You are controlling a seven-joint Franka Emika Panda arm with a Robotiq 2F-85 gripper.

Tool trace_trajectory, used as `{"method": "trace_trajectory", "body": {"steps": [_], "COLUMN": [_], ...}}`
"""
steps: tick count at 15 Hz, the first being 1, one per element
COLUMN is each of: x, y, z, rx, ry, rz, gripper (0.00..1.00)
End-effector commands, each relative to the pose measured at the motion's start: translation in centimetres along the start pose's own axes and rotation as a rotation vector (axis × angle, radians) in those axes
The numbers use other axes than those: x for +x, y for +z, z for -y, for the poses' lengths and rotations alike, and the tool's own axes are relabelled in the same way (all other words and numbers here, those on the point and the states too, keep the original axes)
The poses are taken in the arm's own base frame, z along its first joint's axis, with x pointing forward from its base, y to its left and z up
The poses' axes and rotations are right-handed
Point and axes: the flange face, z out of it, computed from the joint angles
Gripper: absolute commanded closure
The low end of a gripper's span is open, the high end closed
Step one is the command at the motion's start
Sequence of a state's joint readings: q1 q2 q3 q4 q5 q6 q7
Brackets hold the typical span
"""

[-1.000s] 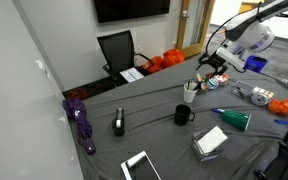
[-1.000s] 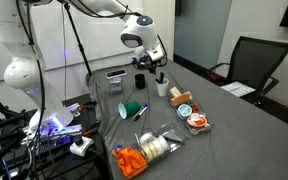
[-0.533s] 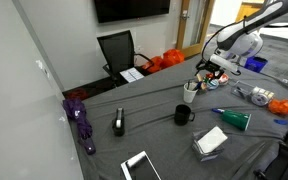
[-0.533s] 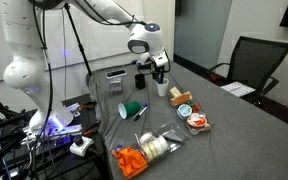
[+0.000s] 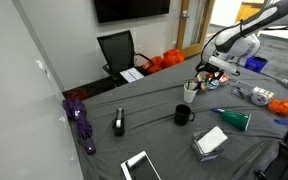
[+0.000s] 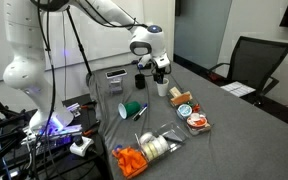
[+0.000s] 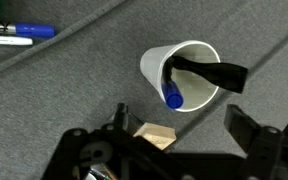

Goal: Remove the blue marker from the white cup.

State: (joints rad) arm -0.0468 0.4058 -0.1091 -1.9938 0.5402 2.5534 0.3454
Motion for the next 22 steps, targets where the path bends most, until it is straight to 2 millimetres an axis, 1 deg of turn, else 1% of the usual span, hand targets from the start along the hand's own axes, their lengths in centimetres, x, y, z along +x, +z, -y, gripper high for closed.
{"method": "trace_trajectory", "body": {"steps": [1, 4, 5, 10, 13, 20, 21, 22], "x": [0.3, 0.2, -0.1, -0.1, 0.3, 0.3, 0.3, 0.3], "y": [0.2, 0.3, 0.0, 0.0, 1.2, 3.9, 4.2, 4.4], "z": [-0.1, -0.1, 0.1, 0.1, 0.1, -0.4, -0.4, -0.3], "rx": [-0.020, -0.044, -0.025, -0.032, -0.034, -0.056, -0.058, -0.060], "ry": [-0.016, -0.029, -0.030, -0.032, -0.022, -0.017, -0.017, -0.016], "rz": [0.017, 0.003, -0.004, -0.007, -0.019, -0.002, 0.003, 0.008], "gripper": [0.00, 0.00, 0.00, 0.00, 0.00, 0.00, 0.25, 0.26]}}
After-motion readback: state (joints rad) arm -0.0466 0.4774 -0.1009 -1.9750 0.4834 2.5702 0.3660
